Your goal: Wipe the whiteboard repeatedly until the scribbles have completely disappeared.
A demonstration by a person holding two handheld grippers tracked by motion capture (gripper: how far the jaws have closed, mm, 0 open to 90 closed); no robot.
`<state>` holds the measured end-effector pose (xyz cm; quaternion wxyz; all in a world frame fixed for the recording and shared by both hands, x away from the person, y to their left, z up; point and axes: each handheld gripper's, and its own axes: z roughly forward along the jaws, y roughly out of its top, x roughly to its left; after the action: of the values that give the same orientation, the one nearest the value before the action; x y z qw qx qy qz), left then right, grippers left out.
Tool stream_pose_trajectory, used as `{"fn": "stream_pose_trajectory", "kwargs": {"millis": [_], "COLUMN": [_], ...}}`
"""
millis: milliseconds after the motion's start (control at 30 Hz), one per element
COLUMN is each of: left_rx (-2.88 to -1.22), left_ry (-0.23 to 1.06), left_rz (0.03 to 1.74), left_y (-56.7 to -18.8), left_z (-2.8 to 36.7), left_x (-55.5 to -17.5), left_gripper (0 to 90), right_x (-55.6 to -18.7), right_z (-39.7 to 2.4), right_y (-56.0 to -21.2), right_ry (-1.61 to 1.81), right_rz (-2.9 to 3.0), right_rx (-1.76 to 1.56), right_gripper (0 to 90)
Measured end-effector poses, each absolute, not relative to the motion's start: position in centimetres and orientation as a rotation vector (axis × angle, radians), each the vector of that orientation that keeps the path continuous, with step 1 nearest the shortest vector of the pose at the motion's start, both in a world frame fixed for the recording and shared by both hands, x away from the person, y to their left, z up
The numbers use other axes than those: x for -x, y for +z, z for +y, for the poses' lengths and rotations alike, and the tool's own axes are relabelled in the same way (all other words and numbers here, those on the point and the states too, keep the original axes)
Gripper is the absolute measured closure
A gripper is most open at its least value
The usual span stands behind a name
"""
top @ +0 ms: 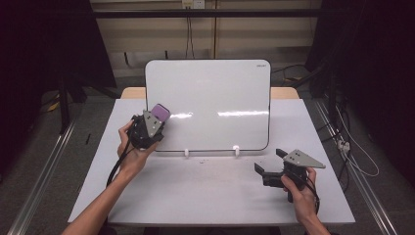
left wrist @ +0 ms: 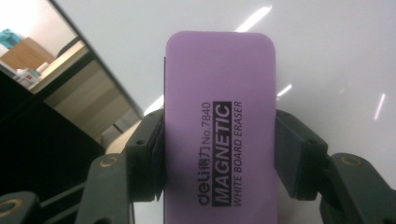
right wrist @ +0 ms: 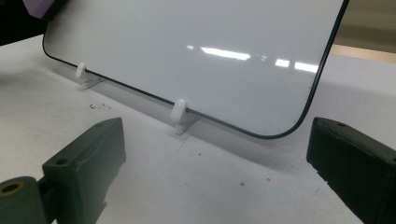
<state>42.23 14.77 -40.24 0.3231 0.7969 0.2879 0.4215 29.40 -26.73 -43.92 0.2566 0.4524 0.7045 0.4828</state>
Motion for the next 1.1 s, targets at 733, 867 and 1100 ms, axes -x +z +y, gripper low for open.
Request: {"fn": "stream_pose_trajectory", "kwargs": {"millis": [733, 867, 1100], "left_rx": [-2.027, -2.054, -2.125], "left_ry": [1.061, 1.057, 0.972], "left_rz": [0.85, 0.815, 0.69], "left_y": [-41.5, -41.7, -42.9], "left_z": [15.9, 15.2, 11.8], "left_x": [-41.1, -40.7, -39.6], "left_gripper": [41.3, 41.3, 41.3], "right_x": [-29.4, -29.5, -29.5], "right_z": [-26.6, -26.5, -26.4], "right_y": [-44.0, -44.0, -44.1], "right_ry": [1.307, 1.304, 1.309], "right_rz": [1.918, 1.92, 1.927], "right_rx": [-1.221, -1.225, -1.221], "right_gripper": [4.5, 4.4, 4.4]}}
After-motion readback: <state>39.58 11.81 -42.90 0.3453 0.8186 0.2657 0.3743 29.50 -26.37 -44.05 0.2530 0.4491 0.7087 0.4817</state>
